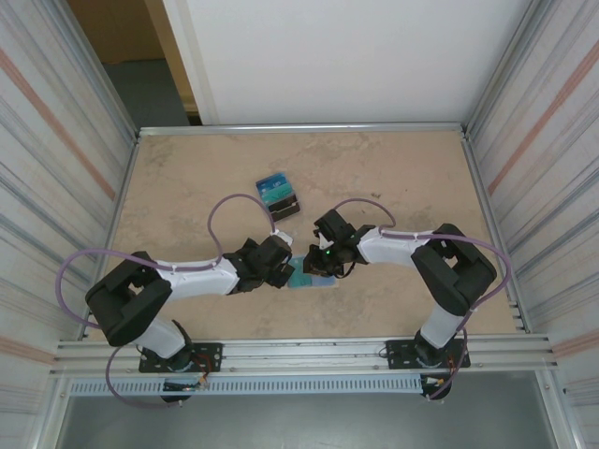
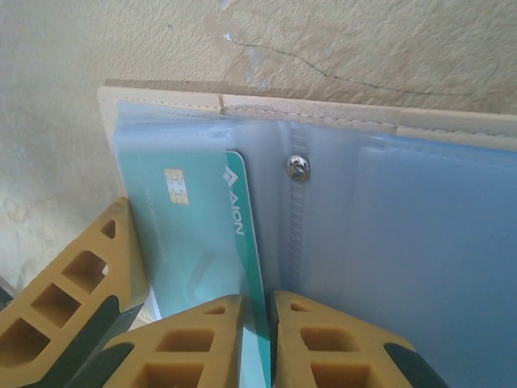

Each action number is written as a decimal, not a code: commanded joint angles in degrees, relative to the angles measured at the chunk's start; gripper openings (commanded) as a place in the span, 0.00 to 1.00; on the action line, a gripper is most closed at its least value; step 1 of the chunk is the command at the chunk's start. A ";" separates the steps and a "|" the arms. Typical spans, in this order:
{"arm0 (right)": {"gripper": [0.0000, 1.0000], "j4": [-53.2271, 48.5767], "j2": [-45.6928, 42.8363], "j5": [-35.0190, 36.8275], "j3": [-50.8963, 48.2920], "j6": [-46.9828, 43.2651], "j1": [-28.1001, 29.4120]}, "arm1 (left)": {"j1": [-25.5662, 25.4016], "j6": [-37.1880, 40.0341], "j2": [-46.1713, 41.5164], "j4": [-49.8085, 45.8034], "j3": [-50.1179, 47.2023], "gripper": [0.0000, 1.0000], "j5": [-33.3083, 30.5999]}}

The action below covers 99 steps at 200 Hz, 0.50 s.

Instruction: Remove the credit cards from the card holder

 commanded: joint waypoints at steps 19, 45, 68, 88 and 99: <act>0.15 6.08 -3.02 -5.14 -3.36 3.24 -1.58 | -0.58 -0.60 0.65 -2.75 0.90 0.99 -1.07; 0.13 8.90 -4.12 -6.61 -4.69 4.09 -2.40 | -0.68 -0.51 0.72 -2.91 0.96 0.99 -1.22; 0.12 10.24 -4.59 -7.32 -5.52 4.55 -2.80 | -0.80 -0.50 0.87 -3.10 1.02 0.99 -1.39; 0.10 10.78 -4.61 -7.46 -5.70 4.66 -2.84 | -0.94 -0.49 0.89 -3.12 1.12 0.99 -1.57; 0.10 11.09 -4.54 -7.58 -5.79 4.68 -2.82 | -0.99 -0.49 1.02 -3.11 1.25 0.99 -1.57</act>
